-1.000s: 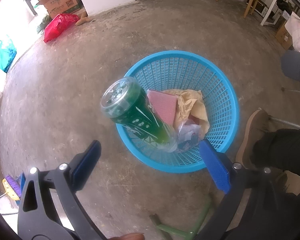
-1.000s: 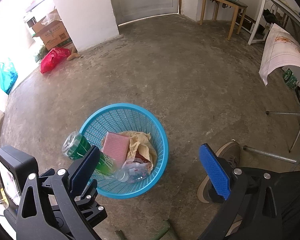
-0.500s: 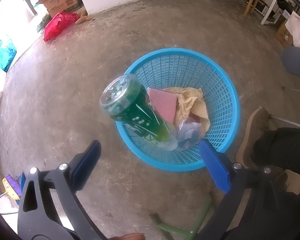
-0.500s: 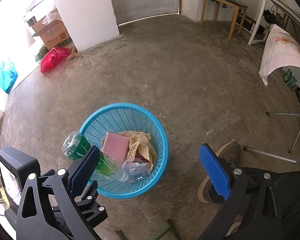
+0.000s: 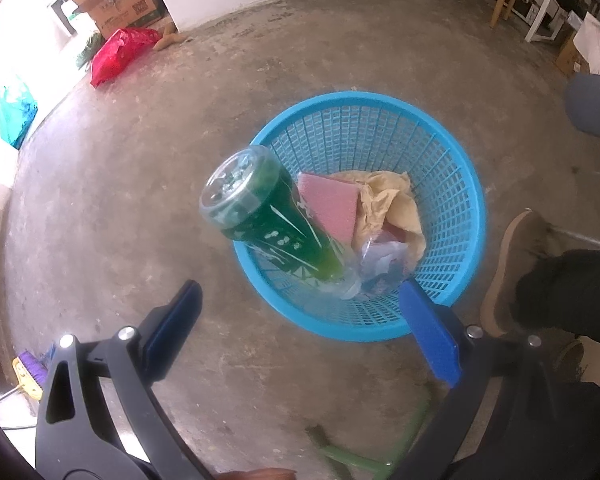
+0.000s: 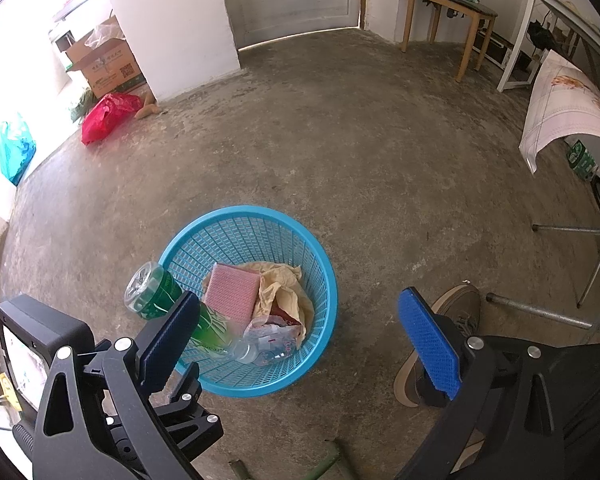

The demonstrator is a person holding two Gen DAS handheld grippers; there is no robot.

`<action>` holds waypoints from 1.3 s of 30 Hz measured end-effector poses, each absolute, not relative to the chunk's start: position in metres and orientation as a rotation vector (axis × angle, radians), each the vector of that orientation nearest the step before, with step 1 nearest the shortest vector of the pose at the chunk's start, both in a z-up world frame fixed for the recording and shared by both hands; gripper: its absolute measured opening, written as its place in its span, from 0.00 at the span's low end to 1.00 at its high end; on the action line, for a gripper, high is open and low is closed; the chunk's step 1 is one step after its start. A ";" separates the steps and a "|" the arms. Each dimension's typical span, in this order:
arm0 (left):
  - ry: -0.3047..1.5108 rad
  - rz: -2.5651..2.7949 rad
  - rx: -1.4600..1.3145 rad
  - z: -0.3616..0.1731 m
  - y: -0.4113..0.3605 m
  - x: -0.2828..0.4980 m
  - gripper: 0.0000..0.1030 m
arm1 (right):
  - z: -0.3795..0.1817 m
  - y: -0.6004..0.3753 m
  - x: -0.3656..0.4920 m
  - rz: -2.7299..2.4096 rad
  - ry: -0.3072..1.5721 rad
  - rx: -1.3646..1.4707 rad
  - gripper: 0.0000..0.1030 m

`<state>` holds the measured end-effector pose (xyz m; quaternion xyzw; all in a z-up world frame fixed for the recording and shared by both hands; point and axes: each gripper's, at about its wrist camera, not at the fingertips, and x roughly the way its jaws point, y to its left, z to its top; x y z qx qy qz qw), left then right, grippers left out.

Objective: Collect trash

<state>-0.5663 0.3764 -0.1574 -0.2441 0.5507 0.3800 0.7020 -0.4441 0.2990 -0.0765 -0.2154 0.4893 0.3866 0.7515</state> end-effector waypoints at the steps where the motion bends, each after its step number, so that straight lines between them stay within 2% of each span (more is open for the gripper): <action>1: 1.226 0.846 -0.544 -0.158 0.376 -0.567 0.92 | -0.077 0.299 -0.444 0.844 1.069 -0.471 0.94; 39: 1.227 0.832 -0.550 -0.161 0.369 -0.565 0.92 | -0.076 0.299 -0.446 0.847 1.069 -0.477 0.94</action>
